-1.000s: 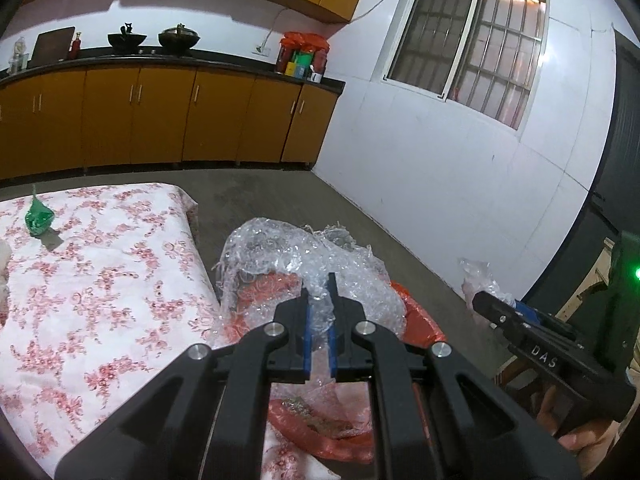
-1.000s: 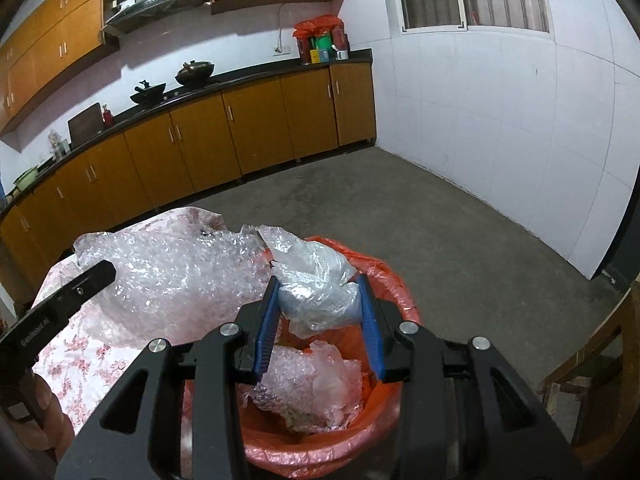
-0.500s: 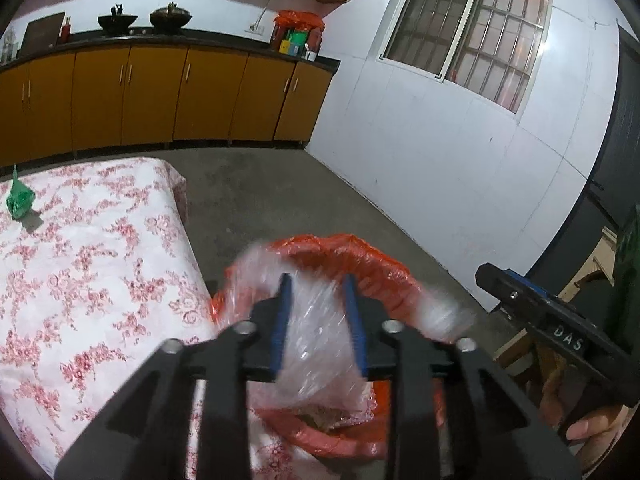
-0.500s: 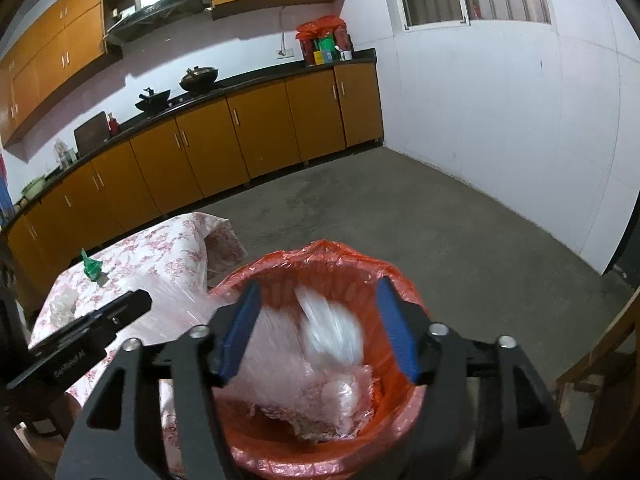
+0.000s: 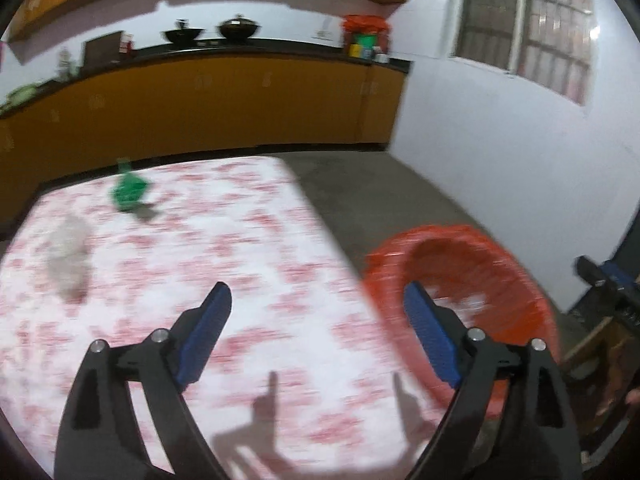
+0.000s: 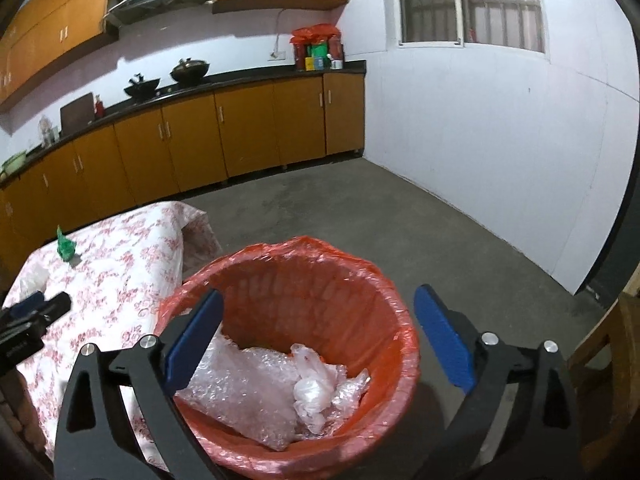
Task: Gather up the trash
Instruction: 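Open both tools over the basket and move them back to the table, then grasp the clear plastic bag with the left tool while the right tool grasps the green bag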
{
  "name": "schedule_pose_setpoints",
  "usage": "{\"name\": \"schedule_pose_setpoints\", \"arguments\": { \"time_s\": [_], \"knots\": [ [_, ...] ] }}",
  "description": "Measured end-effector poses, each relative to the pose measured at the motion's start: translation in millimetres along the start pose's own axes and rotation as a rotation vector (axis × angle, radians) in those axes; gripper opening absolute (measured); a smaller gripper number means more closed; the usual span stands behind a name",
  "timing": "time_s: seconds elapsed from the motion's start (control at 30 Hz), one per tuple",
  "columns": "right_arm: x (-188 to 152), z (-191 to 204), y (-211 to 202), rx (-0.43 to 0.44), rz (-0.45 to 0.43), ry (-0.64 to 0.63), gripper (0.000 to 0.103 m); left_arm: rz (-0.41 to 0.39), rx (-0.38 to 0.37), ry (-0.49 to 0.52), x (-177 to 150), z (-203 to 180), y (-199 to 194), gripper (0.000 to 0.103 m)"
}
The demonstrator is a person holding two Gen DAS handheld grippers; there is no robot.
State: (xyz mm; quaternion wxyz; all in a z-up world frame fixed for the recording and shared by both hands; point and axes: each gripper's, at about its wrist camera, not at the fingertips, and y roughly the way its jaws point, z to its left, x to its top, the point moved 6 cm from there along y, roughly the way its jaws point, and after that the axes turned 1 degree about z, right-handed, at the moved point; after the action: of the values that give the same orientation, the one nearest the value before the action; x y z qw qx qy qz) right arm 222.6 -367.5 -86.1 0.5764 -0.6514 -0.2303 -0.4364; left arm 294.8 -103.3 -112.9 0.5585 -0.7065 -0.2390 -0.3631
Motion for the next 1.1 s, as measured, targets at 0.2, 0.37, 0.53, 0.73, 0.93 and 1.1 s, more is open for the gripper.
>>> {"name": "schedule_pose_setpoints", "arguments": {
  "time_s": [0.2, 0.37, 0.53, 0.73, 0.93, 1.1],
  "knots": [
    [0, 38, 3, 0.051, -0.002, -0.040, 0.097, 0.003, 0.204, -0.062, -3, 93, -7, 0.088],
    [8, 80, 9, 0.108, -0.007, -0.077, 0.100, -0.014, 0.366, -0.154, 3, 179, -16, 0.088],
    [13, 123, 20, 0.167, -0.002, -0.107, 0.100, 0.014, 0.424, -0.268, 11, 244, -7, 0.088],
    [14, 184, 40, 0.241, 0.023, -0.162, 0.100, 0.046, 0.353, -0.310, 21, 261, 18, 0.088],
    [11, 237, 56, 0.300, 0.049, -0.215, 0.100, 0.125, 0.375, -0.281, 22, 271, 51, 0.074],
    [5, 268, 68, 0.339, 0.075, -0.239, 0.100, 0.161, 0.354, -0.307, 18, 281, 66, 0.062]
  ]
}}
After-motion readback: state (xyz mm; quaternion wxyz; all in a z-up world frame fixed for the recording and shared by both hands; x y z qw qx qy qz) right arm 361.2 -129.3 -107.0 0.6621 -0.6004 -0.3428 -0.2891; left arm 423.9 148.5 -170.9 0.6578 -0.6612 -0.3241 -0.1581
